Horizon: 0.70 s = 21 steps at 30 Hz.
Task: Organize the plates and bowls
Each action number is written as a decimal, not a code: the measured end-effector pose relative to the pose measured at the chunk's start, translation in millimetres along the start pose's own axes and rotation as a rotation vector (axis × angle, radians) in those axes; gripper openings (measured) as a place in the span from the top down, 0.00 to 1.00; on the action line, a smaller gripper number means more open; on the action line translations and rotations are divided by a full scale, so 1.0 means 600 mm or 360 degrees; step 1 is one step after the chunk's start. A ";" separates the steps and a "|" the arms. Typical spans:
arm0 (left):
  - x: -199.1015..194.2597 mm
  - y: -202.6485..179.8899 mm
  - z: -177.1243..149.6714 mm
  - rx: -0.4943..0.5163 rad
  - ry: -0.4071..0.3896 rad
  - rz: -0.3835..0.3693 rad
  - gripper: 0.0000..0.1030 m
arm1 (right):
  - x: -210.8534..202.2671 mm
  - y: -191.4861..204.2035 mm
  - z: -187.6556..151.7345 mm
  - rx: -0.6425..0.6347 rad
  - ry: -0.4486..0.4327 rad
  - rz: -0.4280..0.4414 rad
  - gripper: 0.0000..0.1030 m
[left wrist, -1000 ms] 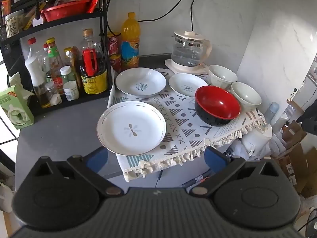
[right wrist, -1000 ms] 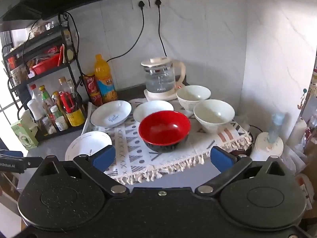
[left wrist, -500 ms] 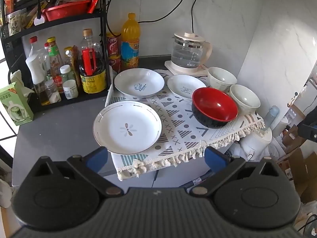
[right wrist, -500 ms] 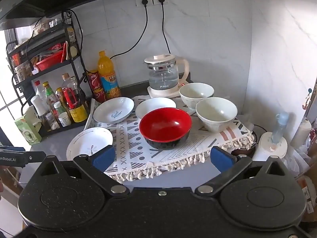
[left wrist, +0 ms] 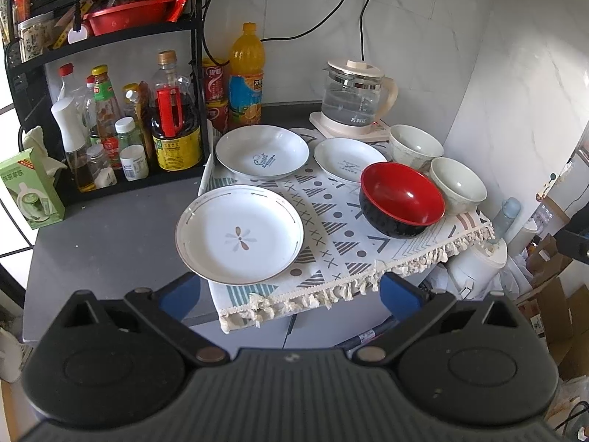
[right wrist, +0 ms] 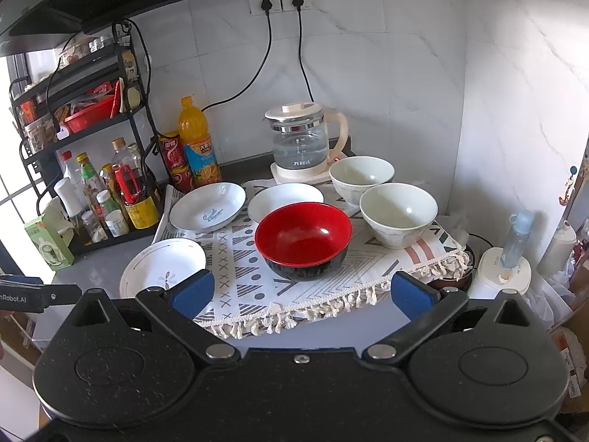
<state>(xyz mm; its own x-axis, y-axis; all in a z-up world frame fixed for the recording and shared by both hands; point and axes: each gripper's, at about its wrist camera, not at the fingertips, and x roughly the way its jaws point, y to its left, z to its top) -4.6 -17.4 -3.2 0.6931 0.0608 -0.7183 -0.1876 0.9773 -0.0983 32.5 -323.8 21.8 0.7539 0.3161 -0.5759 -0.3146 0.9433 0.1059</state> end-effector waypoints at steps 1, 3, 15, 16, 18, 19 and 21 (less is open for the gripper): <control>0.000 0.001 -0.001 -0.0001 -0.0002 -0.0003 0.00 | -0.001 0.002 -0.001 -0.0002 0.0001 -0.0003 0.00; 0.000 0.001 0.000 0.0008 -0.0006 0.0005 0.00 | 0.000 0.004 -0.001 -0.0006 0.0003 -0.0009 0.00; -0.004 0.009 0.005 -0.0010 -0.0025 0.0018 0.00 | 0.000 0.006 -0.003 -0.0013 0.0000 -0.0033 0.00; -0.003 0.009 0.005 -0.0015 -0.0025 0.0019 0.00 | 0.000 0.007 -0.003 -0.0015 0.0000 -0.0036 0.00; -0.001 0.007 0.003 -0.0025 -0.0019 0.0019 0.00 | 0.001 0.006 -0.002 -0.0014 -0.0001 -0.0035 0.00; -0.001 0.006 0.003 -0.0026 -0.0019 0.0017 0.00 | 0.000 0.008 -0.002 -0.0014 0.0000 -0.0037 0.00; 0.001 0.002 0.004 -0.0023 -0.0023 0.0017 0.00 | 0.003 0.009 -0.002 -0.0016 0.0002 -0.0035 0.00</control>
<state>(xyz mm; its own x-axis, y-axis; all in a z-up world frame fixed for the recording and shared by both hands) -2.7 -15.6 -1.9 0.7011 0.0745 -0.7092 -0.2052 0.9735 -0.1006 31.1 -318.4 20.4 0.7598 0.2953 -0.5793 -0.3038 0.9489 0.0852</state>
